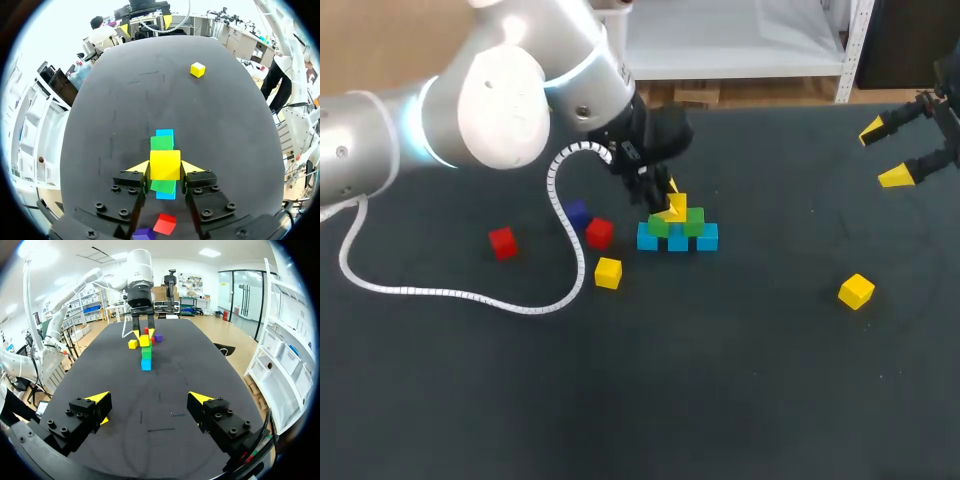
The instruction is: Place the blue cubes, place green cubes on the blue cubes, place the yellow cubes on the green cubes, then place the red cubes on the yellow cubes, and place purple cube on the red cubes.
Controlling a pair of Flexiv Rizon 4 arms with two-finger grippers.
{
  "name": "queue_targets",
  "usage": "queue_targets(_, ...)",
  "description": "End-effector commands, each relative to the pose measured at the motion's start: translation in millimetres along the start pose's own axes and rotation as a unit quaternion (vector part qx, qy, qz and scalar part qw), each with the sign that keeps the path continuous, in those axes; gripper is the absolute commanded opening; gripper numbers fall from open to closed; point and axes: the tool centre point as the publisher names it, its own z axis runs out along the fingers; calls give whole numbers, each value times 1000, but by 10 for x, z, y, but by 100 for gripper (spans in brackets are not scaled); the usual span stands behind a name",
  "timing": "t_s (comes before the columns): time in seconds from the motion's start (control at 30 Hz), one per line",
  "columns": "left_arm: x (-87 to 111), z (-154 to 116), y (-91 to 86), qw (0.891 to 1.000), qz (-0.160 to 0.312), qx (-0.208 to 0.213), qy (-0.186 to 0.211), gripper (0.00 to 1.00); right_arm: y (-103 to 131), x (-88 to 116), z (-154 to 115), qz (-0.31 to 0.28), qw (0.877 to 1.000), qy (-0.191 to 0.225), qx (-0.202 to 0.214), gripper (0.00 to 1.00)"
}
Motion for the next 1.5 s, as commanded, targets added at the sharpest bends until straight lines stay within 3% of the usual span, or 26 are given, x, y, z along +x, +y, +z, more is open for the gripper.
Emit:
queue_targets(0.03,-18,13,41,1000,1,3,2,0,-4,0,4,0,1000,0,0,100)
queue_targets(0.73,3,23,53,1000,3,11,3,0,-4,0,4,0,1000,0,0,100)
queue_targets(1.13,18,27,55,1000,3,14,3,35,-4,0,4,0,1000,0,0,100)
queue_targets(1.5,20,37,65,1000,4,17,1,40,-4,0,4,0,1000,0,0,100)
